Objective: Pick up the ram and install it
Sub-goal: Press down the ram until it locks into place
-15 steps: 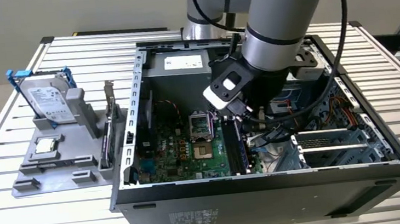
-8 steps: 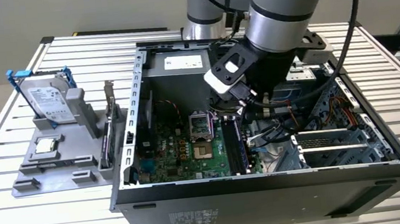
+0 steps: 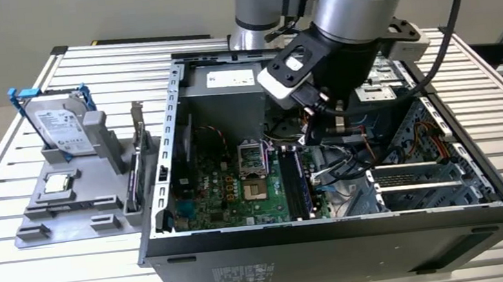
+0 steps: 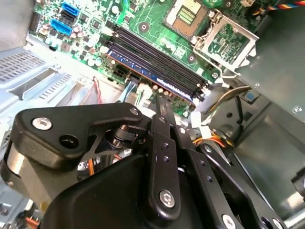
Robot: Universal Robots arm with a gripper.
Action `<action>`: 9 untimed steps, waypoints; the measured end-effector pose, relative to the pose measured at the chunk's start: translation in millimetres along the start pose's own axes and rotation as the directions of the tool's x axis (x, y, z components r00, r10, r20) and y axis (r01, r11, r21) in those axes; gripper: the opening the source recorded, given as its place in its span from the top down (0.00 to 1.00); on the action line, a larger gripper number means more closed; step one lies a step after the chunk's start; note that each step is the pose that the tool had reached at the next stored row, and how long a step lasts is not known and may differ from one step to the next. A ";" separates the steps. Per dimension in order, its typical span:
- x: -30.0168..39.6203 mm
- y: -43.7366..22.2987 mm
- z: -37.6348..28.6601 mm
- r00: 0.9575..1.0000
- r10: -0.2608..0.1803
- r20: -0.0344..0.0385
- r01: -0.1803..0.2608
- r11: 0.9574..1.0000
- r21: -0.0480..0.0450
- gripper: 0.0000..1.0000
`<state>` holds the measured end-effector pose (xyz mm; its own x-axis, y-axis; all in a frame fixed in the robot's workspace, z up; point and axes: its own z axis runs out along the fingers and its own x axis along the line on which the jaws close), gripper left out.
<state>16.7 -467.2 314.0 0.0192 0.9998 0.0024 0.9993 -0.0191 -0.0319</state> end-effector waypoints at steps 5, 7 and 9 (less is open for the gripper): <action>0.0 -0.3 -9.4 1.000 0.000 0.000 0.000 1.000 0.000 1.00; 0.0 -0.4 -11.9 1.000 0.000 0.000 0.000 1.000 0.000 1.00; 0.0 -0.4 -12.7 1.000 0.000 0.000 0.000 1.000 0.000 1.00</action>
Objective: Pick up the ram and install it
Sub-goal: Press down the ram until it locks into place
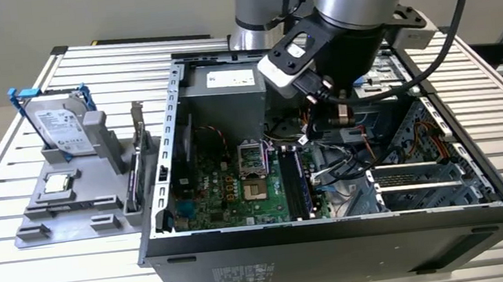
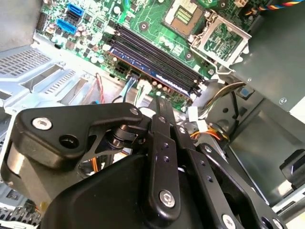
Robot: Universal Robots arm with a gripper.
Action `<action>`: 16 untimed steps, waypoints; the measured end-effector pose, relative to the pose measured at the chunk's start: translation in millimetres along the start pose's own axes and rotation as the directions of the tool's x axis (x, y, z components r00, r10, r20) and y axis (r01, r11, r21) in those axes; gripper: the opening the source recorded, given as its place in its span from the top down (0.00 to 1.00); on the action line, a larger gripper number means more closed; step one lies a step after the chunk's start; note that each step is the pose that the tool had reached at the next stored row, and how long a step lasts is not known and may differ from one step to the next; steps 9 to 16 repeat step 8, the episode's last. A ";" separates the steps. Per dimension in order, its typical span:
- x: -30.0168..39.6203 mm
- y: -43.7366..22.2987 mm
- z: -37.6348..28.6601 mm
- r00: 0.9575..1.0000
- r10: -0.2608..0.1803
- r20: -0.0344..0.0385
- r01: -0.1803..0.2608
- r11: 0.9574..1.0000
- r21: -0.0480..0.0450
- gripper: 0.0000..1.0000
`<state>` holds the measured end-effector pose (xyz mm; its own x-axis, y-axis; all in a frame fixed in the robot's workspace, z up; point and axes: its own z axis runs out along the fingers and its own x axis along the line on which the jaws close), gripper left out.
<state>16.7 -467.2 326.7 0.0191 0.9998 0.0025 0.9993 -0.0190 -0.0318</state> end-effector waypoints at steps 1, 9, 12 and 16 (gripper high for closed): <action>0.0 0.0 0.0 1.000 0.000 0.000 0.000 1.000 0.000 1.00; 0.0 0.0 -1.0 1.000 0.000 0.000 0.000 1.000 0.000 1.00; 0.0 0.0 -1.0 1.000 0.000 0.000 0.000 1.000 0.000 1.00; 0.0 0.0 -1.0 1.000 0.000 0.000 0.000 1.000 0.000 1.00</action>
